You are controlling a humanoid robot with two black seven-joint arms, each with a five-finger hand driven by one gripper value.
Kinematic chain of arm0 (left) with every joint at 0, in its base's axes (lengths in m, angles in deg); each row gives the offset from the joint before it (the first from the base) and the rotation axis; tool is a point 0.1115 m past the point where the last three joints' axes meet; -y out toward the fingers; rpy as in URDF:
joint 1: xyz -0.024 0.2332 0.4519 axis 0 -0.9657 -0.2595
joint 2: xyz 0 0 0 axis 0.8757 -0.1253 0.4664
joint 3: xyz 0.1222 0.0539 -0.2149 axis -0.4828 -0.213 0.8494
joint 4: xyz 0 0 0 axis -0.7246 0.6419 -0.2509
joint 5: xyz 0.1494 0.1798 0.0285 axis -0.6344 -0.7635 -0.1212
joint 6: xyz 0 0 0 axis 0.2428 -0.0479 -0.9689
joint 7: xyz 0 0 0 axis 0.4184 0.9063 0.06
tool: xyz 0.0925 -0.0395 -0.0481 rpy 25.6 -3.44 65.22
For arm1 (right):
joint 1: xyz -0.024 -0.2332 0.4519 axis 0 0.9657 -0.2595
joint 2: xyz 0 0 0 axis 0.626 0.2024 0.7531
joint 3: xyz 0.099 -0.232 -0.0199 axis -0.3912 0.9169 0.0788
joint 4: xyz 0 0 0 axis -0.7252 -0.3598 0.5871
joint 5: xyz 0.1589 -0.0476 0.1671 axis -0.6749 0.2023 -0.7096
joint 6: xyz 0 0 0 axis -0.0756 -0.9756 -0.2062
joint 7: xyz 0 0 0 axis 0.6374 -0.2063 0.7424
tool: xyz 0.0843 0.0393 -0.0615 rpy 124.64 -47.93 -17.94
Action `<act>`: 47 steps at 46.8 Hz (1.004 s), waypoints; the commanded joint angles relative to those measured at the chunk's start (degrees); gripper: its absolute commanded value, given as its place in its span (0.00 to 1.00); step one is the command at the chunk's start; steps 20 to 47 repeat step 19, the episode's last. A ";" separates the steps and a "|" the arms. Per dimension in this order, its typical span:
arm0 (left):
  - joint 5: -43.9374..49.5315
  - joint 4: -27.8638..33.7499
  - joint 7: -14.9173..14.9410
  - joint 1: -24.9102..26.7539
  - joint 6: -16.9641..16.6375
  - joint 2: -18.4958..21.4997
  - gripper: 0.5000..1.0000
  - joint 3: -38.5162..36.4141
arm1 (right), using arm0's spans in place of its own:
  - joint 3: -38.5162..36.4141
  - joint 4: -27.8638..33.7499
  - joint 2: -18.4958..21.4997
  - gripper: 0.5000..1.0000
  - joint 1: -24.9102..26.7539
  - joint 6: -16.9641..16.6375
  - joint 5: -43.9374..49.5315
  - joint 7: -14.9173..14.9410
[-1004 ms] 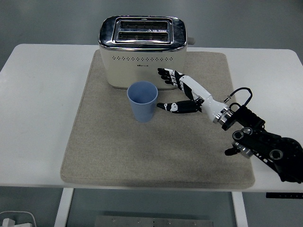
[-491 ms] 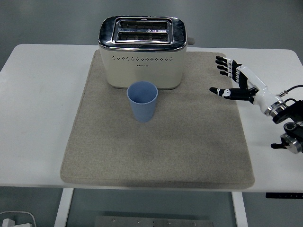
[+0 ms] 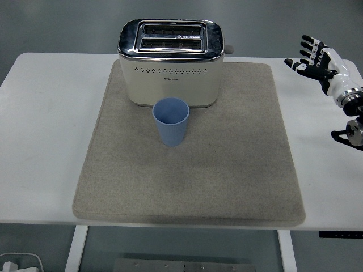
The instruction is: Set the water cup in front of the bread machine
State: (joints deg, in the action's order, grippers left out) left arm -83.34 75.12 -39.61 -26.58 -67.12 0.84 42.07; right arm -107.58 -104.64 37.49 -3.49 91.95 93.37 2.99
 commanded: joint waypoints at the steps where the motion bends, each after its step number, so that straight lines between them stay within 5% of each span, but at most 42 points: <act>1: 0.00 0.00 0.00 -0.01 -0.03 0.00 1.00 -0.02 | 0.02 2.04 1.13 0.84 -1.34 -0.24 0.04 0.08; 47: 0.00 0.00 0.00 -0.01 -0.03 0.00 1.00 -0.02 | 0.02 2.31 2.27 0.84 -2.22 0.28 0.13 0.25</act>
